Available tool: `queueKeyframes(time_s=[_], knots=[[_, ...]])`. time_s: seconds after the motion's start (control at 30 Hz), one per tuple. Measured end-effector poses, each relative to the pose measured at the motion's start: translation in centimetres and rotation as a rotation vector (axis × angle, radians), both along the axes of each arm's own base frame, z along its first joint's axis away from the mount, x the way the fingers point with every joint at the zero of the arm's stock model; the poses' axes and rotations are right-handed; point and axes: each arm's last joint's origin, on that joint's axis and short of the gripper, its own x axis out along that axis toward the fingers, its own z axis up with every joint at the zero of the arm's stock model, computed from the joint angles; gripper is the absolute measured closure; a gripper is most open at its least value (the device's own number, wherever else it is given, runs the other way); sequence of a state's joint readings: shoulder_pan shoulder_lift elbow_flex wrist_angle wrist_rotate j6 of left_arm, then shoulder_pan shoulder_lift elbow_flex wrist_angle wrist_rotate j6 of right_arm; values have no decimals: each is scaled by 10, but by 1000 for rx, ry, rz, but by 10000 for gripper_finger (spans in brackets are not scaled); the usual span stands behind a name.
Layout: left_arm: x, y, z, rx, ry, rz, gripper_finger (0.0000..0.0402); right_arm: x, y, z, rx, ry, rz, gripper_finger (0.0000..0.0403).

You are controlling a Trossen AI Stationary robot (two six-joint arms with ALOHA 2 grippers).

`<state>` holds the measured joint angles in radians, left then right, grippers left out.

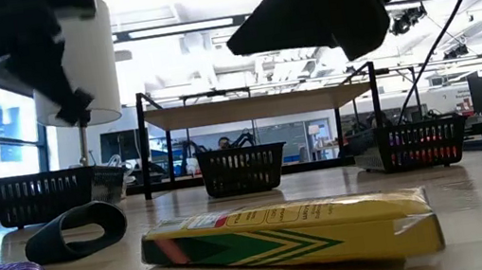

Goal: Pick & Place Office Desk Supplies
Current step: Put the black rubber band into the left black bin

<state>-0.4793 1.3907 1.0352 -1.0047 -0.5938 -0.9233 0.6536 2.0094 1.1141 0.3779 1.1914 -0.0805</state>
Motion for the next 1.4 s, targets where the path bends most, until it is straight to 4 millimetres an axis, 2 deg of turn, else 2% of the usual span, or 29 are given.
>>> queueKeyframes(time_s=[0.13, 0.4, 0.7, 1.03, 1.17, 1.4], knots=[[-3, 14, -8, -53, 131, 23, 401, 3, -3, -1, 46, 0, 22, 229], [1, 44, -21, -104, 348, -184, 401, 4, -5, -2, 54, 0, 15, 229], [3, 74, -46, -206, 372, -223, 401, 4, -6, -4, 77, 12, 26, 229], [2, 82, -48, -142, 384, -190, 399, 5, -10, -6, 85, 16, 7, 229], [2, 83, -48, -135, 383, -185, 374, 5, -10, -6, 103, 10, 6, 229], [2, 85, -48, -79, 371, -137, 294, 6, -12, -6, 92, 17, 2, 229]])
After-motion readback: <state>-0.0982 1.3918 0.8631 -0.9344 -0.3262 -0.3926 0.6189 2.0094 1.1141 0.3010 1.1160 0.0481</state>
